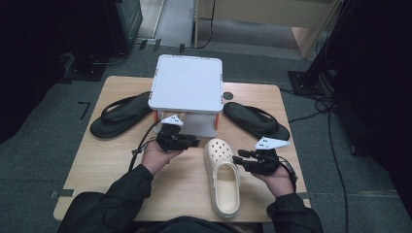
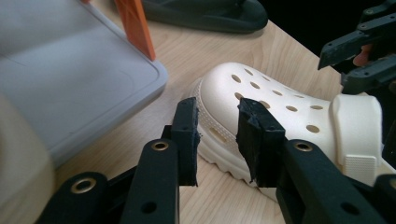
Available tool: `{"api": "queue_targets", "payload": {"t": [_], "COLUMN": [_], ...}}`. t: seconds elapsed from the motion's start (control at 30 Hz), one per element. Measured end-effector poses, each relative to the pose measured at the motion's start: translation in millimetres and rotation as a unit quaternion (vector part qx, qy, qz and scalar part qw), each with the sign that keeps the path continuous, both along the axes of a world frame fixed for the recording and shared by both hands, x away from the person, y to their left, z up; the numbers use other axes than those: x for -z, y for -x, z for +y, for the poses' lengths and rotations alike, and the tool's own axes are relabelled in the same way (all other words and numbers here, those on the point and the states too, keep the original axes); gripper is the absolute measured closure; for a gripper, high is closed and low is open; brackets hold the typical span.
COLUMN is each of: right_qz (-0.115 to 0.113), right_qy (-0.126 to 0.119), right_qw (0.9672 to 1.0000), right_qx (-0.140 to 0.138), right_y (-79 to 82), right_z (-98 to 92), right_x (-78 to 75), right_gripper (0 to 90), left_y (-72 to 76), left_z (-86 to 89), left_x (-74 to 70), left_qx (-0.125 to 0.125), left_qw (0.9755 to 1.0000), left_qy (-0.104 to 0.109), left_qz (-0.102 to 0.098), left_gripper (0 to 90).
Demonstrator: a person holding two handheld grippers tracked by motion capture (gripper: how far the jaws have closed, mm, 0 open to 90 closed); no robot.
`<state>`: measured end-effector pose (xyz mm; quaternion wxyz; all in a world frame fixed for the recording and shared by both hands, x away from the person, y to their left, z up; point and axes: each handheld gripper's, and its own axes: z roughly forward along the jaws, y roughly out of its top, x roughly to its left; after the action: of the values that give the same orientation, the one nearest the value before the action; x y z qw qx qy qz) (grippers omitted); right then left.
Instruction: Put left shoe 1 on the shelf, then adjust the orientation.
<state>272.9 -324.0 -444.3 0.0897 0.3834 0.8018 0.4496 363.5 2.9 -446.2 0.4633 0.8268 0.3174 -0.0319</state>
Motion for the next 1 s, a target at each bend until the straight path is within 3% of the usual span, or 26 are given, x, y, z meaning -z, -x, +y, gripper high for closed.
{"api": "queue_targets", "payload": {"t": [0.23,0.33,0.67,1.0], "right_qz": [-0.027,-0.027,-0.009,0.008], "right_qy": [-0.010,-0.013,0.009,0.041], "right_qw": [0.9994,0.9989,0.9975,0.9978], "right_qx": [-0.017,-0.034,-0.069,-0.052], "right_y": [10.0,13.6,20.2,15.8], "right_z": [4.2,5.9,22.2,19.9], "right_x": [-11.4,-14.1,-4.5,13.7], "right_gripper": [58.5,56.5,42.2,40.1], "left_y": [-1.0,-0.9,-7.0,-12.4], "left_z": [13.9,17.4,36.0,54.6], "left_x": [-19.8,-27.6,-46.1,-68.0], "left_qx": [-0.011,-0.010,-0.018,-0.030], "left_qw": [0.9998,0.9997,0.9994,0.9986], "left_qy": [0.005,0.009,0.015,0.023], "left_qz": [-0.016,-0.021,-0.026,-0.036], "left_gripper": [61.0,60.0,57.4,52.8]}}
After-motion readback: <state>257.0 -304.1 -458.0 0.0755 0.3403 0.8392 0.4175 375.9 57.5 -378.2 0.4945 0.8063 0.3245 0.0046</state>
